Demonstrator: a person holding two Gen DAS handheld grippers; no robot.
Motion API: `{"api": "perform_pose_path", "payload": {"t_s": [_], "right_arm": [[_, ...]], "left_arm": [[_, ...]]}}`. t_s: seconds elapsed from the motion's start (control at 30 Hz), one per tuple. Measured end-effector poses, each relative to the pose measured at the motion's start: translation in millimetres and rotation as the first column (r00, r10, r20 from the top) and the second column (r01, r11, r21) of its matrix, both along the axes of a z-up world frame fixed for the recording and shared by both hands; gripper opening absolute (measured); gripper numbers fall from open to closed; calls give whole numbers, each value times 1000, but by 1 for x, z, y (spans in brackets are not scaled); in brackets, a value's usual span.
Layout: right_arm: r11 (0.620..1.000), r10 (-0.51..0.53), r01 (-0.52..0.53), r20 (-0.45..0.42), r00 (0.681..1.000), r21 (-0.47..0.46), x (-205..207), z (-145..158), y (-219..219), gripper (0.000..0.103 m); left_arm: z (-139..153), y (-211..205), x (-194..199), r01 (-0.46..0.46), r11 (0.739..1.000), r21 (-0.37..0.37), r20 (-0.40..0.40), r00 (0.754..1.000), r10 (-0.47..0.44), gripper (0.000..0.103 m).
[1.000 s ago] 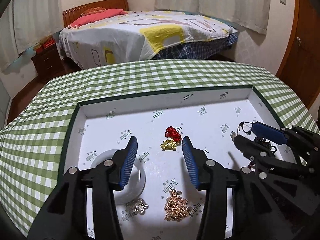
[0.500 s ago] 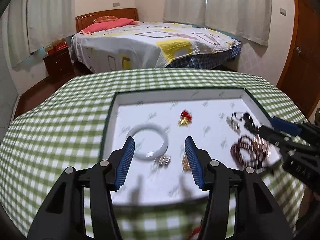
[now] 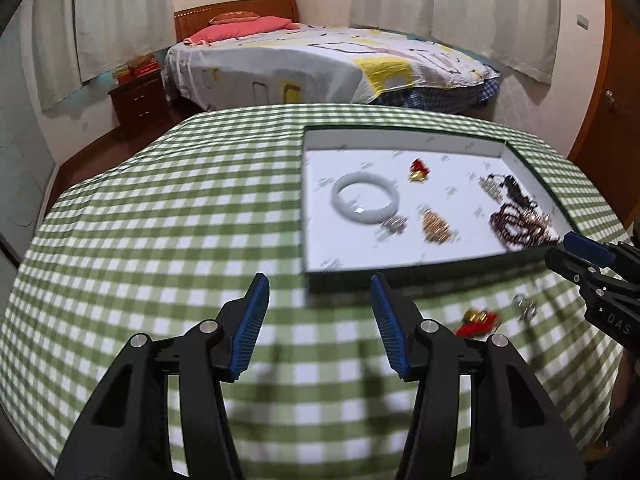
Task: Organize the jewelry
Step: 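Withdraw both tools from the tray and reach the right tool to the pearl ring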
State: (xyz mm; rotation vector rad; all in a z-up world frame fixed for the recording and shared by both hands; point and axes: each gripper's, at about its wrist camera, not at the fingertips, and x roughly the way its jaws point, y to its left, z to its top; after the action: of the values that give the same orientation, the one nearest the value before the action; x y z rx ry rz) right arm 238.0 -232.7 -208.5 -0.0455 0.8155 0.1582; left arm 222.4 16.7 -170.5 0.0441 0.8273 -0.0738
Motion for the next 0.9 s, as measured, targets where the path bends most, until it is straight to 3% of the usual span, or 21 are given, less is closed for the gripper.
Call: {"api": "perform_pose_path", "payload": {"t_s": [0.57,0.63,0.8,0.9], "right_arm": [[999,15,-20,-95,995,-44,-5,-39,17,40],[999,18,-22,-102,995,-42,-5,-41,16,38],[999,40,-42,-114,993,-9,-6,-42,17,22],[999,48,-49,-115,992,-8,-7,-42,17,22]], "left_arm": [[-13,49,-23,-85,996,5,-44,995,85,51],[-13,48,-23,-84,996,5,-46,995,85,51],[-16,45,-23,-80,997,8,-52,995,80,51],[-17,42,-22,-77,997,10,-55,996,77,51]]}}
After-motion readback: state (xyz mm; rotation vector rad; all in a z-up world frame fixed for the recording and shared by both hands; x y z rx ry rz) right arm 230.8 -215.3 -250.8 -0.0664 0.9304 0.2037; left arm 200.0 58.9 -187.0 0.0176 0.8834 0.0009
